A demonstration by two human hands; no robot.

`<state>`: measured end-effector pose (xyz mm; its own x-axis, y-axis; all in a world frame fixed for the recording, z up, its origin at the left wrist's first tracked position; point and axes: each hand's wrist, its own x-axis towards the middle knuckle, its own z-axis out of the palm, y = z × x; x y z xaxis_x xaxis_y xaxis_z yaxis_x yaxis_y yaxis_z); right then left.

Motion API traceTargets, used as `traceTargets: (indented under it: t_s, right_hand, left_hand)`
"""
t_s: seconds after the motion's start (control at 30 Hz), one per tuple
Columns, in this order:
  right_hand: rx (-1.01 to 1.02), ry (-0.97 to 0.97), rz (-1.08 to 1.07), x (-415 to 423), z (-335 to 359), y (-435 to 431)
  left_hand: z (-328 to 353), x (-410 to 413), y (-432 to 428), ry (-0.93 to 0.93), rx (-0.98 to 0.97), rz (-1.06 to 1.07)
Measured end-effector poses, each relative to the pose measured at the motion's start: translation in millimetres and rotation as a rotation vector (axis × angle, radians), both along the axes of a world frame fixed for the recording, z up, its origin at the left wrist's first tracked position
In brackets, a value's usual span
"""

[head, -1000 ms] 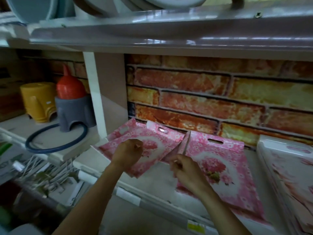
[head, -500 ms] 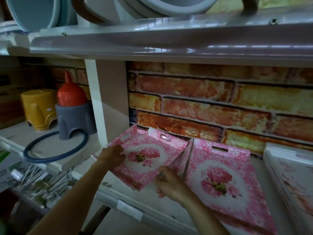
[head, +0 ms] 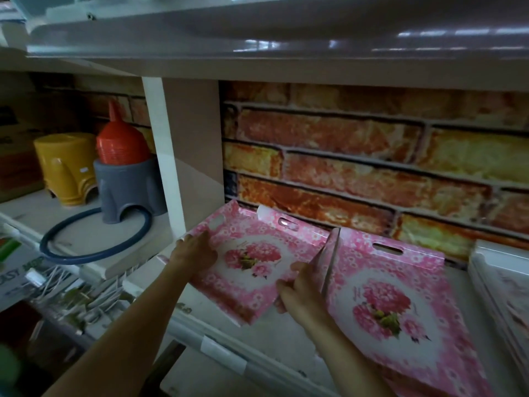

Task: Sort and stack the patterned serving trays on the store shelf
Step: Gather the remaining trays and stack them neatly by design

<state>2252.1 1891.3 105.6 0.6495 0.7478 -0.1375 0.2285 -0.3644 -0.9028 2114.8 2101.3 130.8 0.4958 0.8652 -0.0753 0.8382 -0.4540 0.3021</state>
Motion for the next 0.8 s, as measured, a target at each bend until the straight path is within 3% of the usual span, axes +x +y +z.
traceTargets:
  t_s: [0.17,0.3,0.4,0.67,0.8]
  right_hand:
    - [-0.020,-0.098,-0.048,-2.1,-5.8,3.7]
    - [0.057,-0.150,-0.092,-0.9,4.3,-1.5]
    - [0.091,-0.183,-0.077,4.4,18.0,-8.6]
    - [0.102,-0.170,-0.035,20.1,20.8,-38.8]
    - [0.108,-0.252,-0.048,17.5,34.6,-58.4]
  left_hand:
    - [5.6,-8.6,-0.1,-0.011,-0.028,-0.008]
    - [15.7,-14.6,-12.1,-0.175,-0.292,-0.044]
    - [20.7,-17.1,-20.8,-0.181,-0.316,-0.029]
    - [-1.1,-31.7,-13.8,-0.684,-0.738,0.047]
    - [-1.1,-14.0,-34.0,-0.839,-0.695,0.035]
